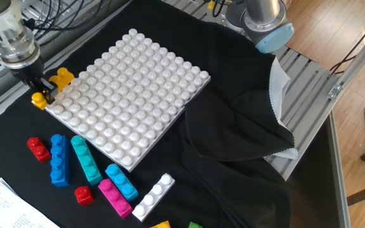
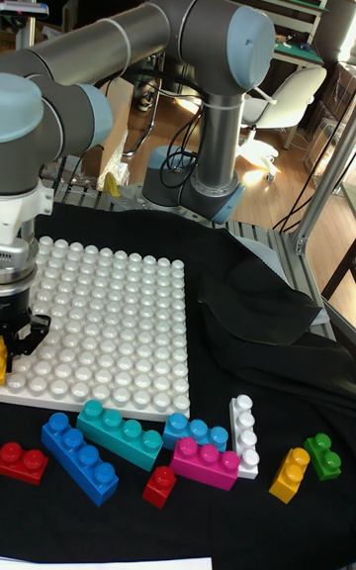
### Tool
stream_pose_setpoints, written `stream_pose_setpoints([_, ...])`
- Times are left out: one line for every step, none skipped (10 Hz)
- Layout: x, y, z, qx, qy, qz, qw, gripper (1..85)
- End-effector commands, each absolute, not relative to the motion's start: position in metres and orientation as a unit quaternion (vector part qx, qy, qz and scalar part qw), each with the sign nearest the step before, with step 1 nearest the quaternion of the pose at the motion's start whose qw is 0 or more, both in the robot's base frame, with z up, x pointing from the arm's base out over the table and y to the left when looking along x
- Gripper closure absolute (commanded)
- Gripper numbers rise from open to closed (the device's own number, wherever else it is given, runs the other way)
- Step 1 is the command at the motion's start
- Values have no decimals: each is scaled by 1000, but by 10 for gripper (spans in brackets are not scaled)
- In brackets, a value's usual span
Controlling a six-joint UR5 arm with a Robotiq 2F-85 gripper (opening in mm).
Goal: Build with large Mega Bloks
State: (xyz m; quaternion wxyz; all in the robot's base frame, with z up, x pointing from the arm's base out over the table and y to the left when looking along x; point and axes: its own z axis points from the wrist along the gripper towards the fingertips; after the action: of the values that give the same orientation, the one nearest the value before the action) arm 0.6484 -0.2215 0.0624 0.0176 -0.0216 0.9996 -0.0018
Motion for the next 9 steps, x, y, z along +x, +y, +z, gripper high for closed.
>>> stream_pose_setpoints([646,-217,56,14,1000,-4,19,843])
stream_pose_setpoints([647,-218,50,21,999,-7,25,843])
stream_pose_setpoints([647,-220,44,26,999,-9,29,843])
stream_pose_setpoints([646,-221,40,24,999,-9,31,843])
stream_pose_setpoints([642,-223,37,14,999,-11,28,843])
stream_pose_setpoints([639,-223,35,12,1000,-6,24,843])
stream_pose_setpoints([633,-224,34,0,1000,-7,14,843])
stream_pose_setpoints([623,-219,33,-7,1000,4,-6,843])
stream_pose_setpoints([618,-217,33,-7,1000,7,-15,843])
